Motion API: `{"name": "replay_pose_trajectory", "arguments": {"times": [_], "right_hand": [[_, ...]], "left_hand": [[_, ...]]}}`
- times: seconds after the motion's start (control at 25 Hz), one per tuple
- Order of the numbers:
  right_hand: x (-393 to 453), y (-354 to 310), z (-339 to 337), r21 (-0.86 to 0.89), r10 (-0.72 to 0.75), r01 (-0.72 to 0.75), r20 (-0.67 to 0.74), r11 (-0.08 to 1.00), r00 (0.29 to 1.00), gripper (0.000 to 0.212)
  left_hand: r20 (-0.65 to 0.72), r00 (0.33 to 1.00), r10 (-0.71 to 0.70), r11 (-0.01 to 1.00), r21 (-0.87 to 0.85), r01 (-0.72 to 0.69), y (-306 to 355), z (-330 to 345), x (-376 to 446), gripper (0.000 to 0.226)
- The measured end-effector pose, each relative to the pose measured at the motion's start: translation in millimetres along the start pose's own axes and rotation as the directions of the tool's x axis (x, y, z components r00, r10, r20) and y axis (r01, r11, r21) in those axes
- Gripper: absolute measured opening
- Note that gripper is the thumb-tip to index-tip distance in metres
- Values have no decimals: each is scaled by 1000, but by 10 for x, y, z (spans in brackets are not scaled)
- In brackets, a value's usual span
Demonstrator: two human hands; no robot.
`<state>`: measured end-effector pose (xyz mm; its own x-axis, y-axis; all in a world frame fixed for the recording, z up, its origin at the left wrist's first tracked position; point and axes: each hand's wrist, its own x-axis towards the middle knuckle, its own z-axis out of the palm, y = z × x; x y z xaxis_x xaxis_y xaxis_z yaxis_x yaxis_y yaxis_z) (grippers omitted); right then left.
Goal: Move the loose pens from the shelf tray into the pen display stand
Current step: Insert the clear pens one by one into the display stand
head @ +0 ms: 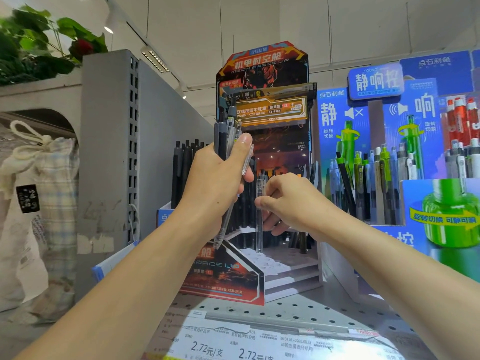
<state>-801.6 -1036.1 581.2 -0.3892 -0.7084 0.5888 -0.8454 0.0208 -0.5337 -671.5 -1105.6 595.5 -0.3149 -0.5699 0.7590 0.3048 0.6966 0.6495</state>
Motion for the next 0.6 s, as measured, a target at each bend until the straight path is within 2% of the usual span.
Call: {"name": "replay_pose_trajectory", "arguments": {"times": [0.32, 0.6], "right_hand": [[-7, -9, 22, -26, 20, -19, 12, 999, 1000, 25], [-9, -11, 42, -37, 29, -28, 20, 999, 999, 28]], "left_hand": [[-79, 997, -2, 998, 66, 8, 44, 33, -48, 56], [-71, 997, -31, 999, 32, 34, -3, 48, -63, 37]]}}
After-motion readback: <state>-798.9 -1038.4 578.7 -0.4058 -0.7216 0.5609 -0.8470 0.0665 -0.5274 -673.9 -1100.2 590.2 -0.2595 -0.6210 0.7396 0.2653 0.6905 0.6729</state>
